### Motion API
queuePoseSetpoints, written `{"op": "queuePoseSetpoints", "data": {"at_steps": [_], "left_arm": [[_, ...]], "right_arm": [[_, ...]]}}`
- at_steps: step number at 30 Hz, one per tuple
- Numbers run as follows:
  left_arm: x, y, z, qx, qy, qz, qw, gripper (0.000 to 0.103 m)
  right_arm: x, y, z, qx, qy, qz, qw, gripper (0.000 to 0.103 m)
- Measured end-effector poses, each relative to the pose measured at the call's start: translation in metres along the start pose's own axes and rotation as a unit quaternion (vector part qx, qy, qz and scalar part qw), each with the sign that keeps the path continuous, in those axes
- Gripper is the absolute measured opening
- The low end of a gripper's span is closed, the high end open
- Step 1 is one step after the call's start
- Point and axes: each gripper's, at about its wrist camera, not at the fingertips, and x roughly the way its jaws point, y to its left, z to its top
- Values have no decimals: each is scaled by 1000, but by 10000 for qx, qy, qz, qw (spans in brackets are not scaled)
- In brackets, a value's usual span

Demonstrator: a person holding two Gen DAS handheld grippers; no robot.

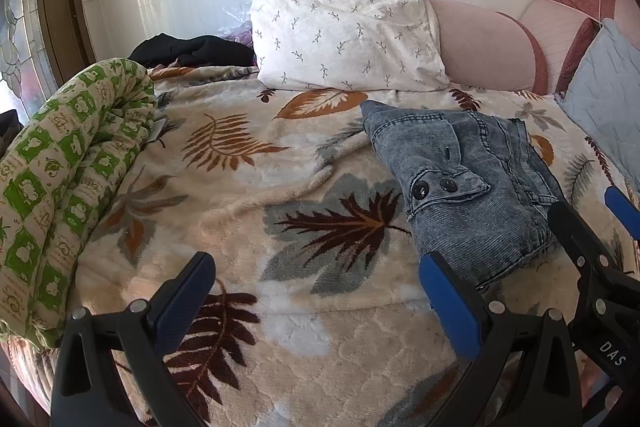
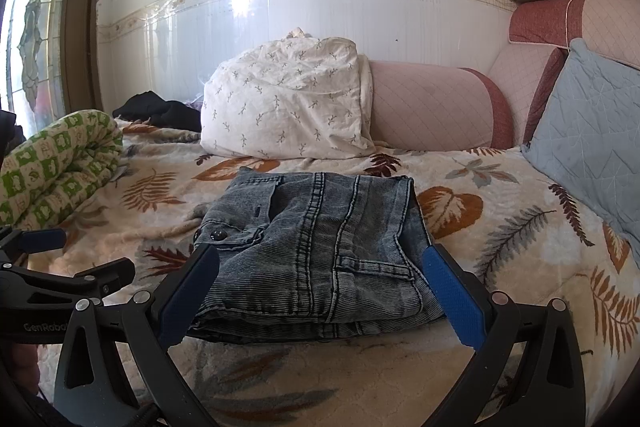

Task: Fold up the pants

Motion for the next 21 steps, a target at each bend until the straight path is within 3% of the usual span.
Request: {"op": "queuePoseSetpoints", "data": {"at_steps": [21], "left_arm": [[12, 4, -4, -46, 177, 31, 9998, 103]], "right_arm": [[2, 0, -2, 10, 58, 12, 10000, 103]]}}
